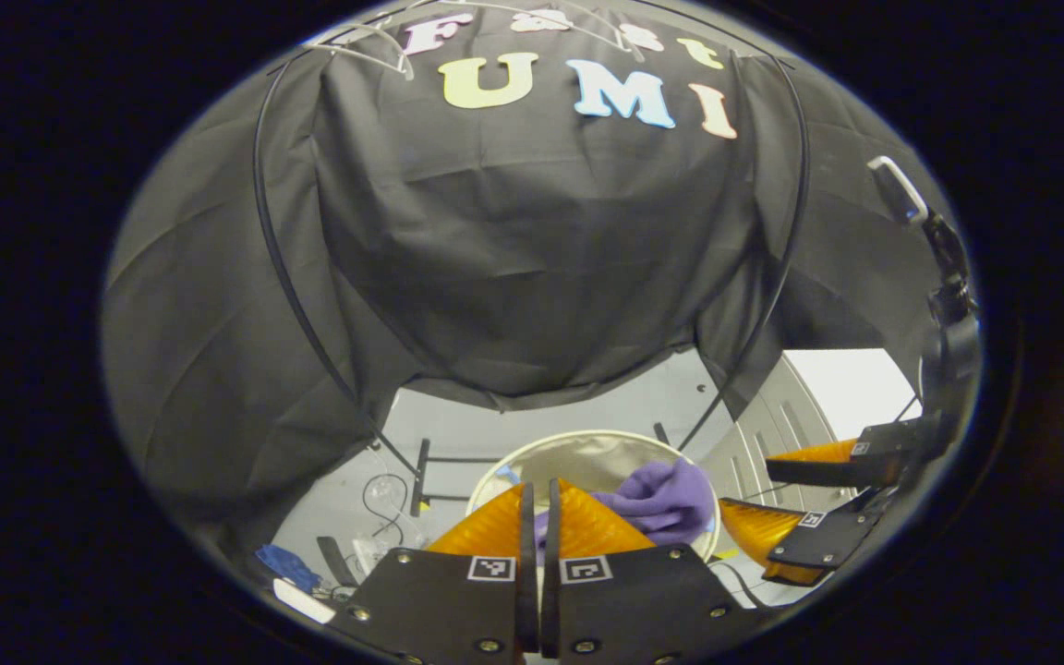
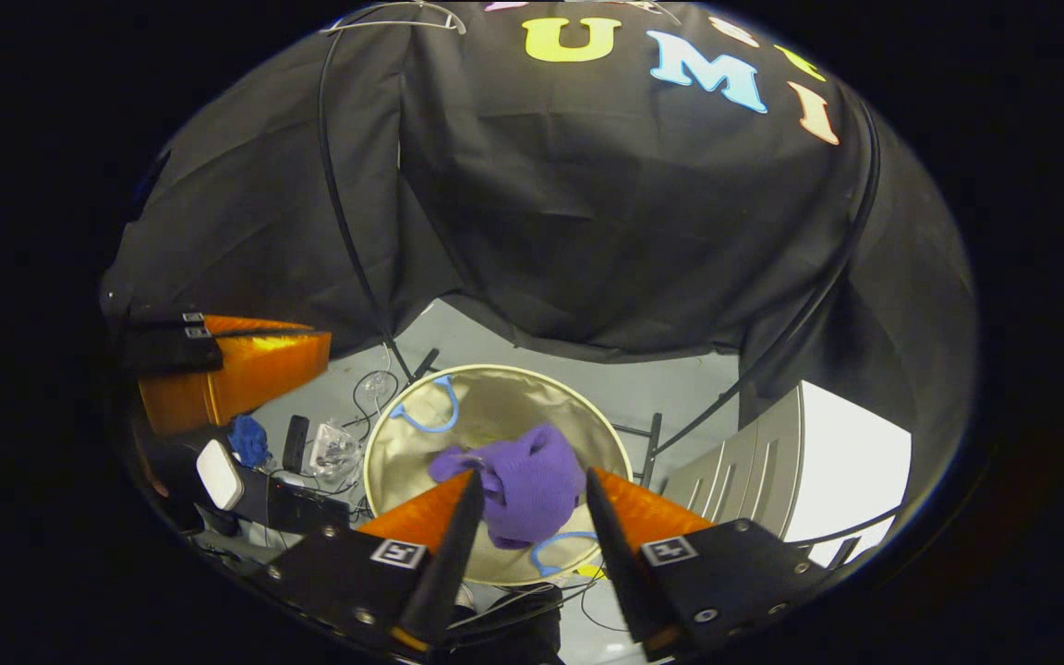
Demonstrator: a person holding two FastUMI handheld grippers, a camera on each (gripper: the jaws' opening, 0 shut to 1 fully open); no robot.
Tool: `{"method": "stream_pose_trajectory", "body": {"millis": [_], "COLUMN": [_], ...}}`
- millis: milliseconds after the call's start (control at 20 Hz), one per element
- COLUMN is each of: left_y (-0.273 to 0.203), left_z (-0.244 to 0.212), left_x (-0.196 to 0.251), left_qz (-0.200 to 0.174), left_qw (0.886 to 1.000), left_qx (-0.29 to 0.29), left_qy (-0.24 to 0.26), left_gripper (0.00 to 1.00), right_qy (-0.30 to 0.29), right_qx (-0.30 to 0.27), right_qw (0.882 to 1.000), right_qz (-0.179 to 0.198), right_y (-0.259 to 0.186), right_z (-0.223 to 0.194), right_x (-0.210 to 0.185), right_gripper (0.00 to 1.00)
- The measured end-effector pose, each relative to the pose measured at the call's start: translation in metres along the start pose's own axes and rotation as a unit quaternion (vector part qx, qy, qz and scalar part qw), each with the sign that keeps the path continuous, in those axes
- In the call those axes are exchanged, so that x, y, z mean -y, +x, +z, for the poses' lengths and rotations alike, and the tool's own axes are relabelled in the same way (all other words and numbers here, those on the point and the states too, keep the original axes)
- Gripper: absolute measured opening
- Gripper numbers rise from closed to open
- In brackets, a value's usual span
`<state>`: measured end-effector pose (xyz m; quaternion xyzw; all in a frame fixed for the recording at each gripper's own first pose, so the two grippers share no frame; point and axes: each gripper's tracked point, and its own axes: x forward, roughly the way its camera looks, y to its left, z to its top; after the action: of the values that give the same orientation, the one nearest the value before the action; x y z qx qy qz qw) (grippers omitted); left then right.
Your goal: Grasp the clothes on the hanger with both hands and then place them into the laundry hamper below.
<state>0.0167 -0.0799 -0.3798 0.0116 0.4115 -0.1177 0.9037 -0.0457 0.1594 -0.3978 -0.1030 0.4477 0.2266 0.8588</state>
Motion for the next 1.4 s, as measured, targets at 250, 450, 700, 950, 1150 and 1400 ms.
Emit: {"method": "stream_pose_trajectory", "body": {"millis": [250, 450, 700, 950, 1150, 1400], "left_y": [0.0, -0.015, -0.065, -0.133, -0.195, -0.257], "left_z": [-0.012, 0.016, 0.102, 0.19, 0.235, 0.264], "left_x": [-0.018, -0.03, -0.042, -0.056, -0.065, -0.072], "left_qz": [0.022, 0.033, 0.047, 0.053, 0.065, 0.067], "left_qw": [0.999, 0.999, 0.989, 0.969, 0.95, 0.932], "left_qx": [-0.008, 0.031, 0.138, 0.242, 0.306, 0.357], "left_qy": [-0.023, -0.022, -0.026, -0.016, -0.005, -0.001], "left_gripper": [0.98, 0.92, 0.92, 0.93, 0.97, 0.97], "right_qy": [0.001, 0.008, 0.029, 0.039, 0.056, 0.061], "right_qx": [0.018, 0.069, 0.17, 0.286, 0.341, 0.385], "right_qw": [1.0, 0.997, 0.984, 0.954, 0.935, 0.914], "right_qz": [-0.011, -0.018, -0.048, -0.082, -0.086, -0.116], "right_y": [-0.008, -0.028, -0.074, -0.134, -0.181, -0.23], "right_z": [0.008, 0.043, 0.114, 0.184, 0.212, 0.221], "right_x": [0.001, 0.001, 0.016, 0.035, 0.045, 0.063], "right_gripper": [0.95, 0.95, 0.95, 0.95, 0.95, 0.93]}}
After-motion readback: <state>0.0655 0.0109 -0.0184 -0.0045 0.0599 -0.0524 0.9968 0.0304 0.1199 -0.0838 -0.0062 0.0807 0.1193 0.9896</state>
